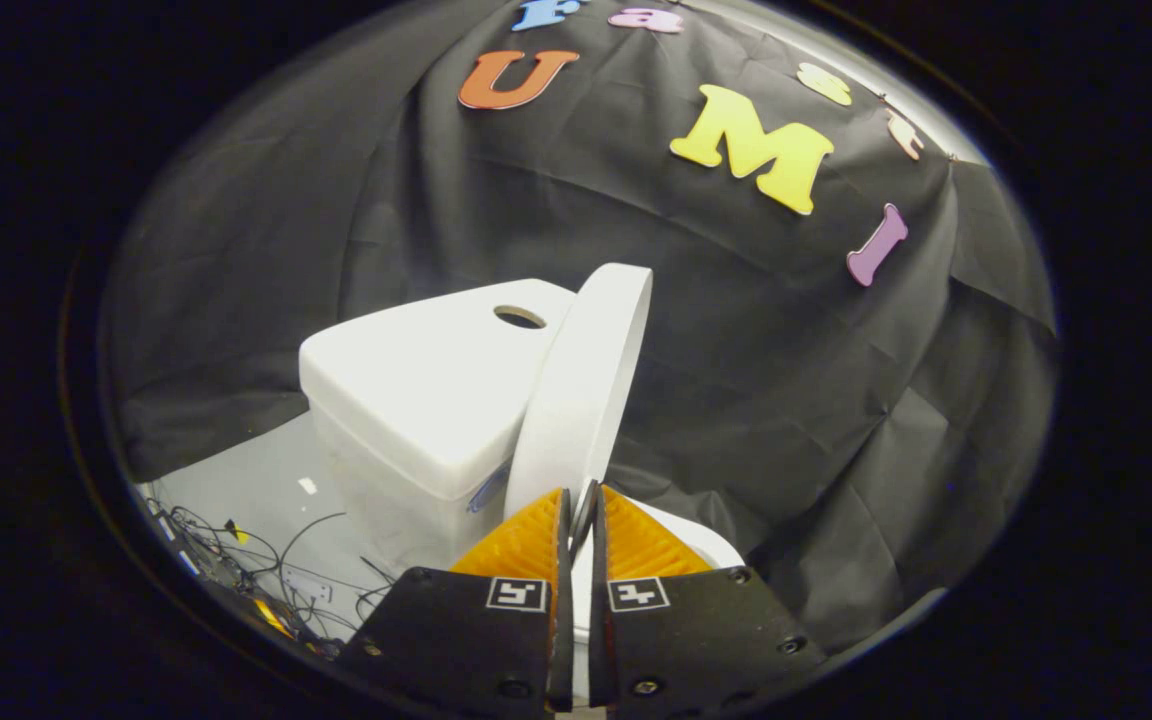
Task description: Open the toilet lid.
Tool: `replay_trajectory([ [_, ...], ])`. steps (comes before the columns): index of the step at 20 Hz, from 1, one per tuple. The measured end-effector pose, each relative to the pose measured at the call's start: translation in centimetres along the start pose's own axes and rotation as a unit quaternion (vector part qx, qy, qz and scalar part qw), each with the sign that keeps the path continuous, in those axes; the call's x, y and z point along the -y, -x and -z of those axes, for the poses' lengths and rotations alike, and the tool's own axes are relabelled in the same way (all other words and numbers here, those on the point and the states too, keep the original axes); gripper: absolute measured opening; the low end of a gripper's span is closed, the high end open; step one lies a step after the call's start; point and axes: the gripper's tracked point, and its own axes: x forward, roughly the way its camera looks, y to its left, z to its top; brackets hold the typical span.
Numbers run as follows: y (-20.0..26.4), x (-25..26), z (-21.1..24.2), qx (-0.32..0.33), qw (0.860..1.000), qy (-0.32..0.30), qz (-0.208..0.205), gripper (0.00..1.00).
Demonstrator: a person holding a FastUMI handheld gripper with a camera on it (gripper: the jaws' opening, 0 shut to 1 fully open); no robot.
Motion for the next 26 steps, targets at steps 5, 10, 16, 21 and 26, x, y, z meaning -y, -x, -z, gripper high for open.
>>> replay_trajectory([
  [5, 0.2, -0.6, 0.5, -0.012, 1.000, 0.015, -0.013, 0.22],
  [10, 2.0, -1.0, 1.1, -0.020, 0.999, -0.005, -0.043, 0.56],
  [16, 5.1, 0.8, 2.1, 0.003, 0.998, -0.026, -0.058, 0.56],
  [21, 8.5, 5.1, 4.5, 0.016, 0.993, -0.096, -0.067, 0.56],
  [26, 12.7, 10.4, 8.9, 0.027, 0.982, -0.168, -0.085, 0.56],
])
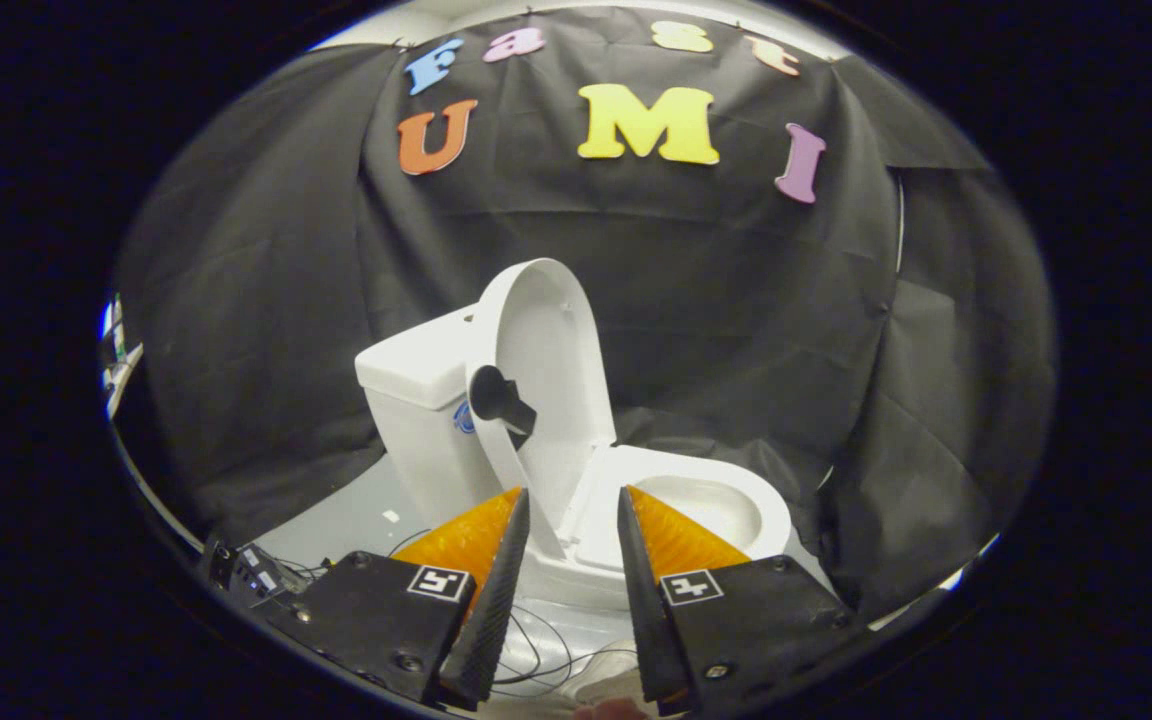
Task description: Open the toilet lid.
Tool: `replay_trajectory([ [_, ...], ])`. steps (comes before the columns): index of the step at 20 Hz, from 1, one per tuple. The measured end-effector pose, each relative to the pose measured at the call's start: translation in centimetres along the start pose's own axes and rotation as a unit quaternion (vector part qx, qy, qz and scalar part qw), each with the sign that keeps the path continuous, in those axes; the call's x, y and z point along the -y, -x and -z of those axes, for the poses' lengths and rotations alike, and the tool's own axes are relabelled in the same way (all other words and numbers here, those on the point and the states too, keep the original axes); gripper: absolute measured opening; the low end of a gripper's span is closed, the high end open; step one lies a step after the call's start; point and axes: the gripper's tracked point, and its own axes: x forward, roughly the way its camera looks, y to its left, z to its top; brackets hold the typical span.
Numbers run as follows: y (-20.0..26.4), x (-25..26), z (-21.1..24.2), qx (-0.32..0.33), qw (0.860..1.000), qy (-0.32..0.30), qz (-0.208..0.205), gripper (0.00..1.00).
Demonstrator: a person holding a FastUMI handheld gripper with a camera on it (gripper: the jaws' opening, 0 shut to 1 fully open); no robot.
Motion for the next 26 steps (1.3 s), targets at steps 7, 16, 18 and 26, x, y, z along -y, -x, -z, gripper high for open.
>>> replay_trajectory([
  [7, 9.8, 5.9, -2.5, 0.107, 0.994, -0.008, 0.007, 0.71],
  [16, 17.7, 12.9, -1.0, 0.175, 0.983, -0.038, 0.040, 1.00],
  [18, 18.7, 14.1, 0.1, 0.173, 0.983, -0.048, 0.038, 1.00],
  [26, 18.8, 17.3, 1.4, 0.172, 0.981, -0.077, 0.047, 1.00],
])
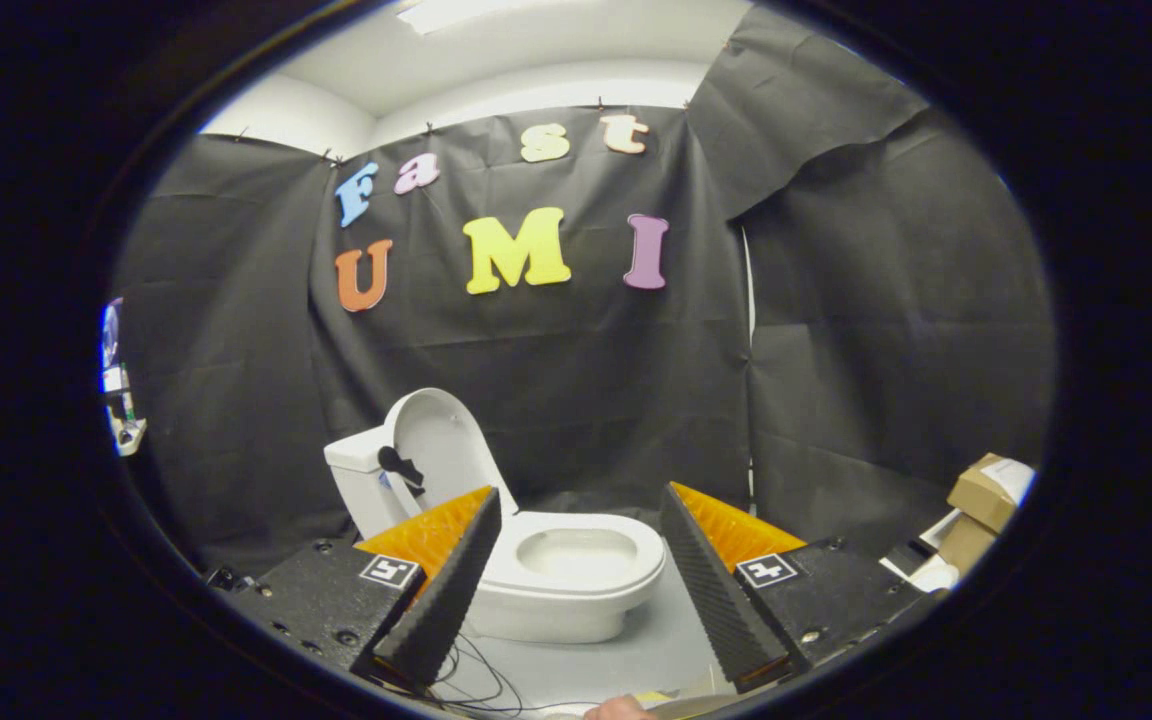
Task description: Open the toilet lid.
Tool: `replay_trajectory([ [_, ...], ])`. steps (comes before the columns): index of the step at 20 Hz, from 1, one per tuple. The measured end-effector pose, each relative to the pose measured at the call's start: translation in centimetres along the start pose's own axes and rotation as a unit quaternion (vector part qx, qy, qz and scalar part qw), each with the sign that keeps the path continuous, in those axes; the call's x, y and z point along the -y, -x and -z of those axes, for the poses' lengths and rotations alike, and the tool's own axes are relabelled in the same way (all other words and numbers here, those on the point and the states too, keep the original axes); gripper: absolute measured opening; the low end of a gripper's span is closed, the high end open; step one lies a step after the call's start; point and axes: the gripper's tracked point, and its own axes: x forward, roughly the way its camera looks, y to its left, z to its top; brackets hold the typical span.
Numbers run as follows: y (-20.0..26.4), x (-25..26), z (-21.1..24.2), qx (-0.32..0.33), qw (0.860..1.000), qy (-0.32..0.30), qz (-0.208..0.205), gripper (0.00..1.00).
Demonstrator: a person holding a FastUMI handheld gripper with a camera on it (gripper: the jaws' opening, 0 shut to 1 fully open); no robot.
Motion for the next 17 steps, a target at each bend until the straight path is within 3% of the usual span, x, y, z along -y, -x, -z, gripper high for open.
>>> replay_trajectory([
  [10, 1.1, 0.1, 0.6, 0.029, 0.999, 0.021, 0.023, 1.00],
  [14, 2.2, 1.2, 3.0, 0.001, 0.999, 0.031, 0.008, 1.00],
  [17, 2.7, 1.9, 2.5, 0.016, 0.999, 0.029, -0.002, 1.00],
])
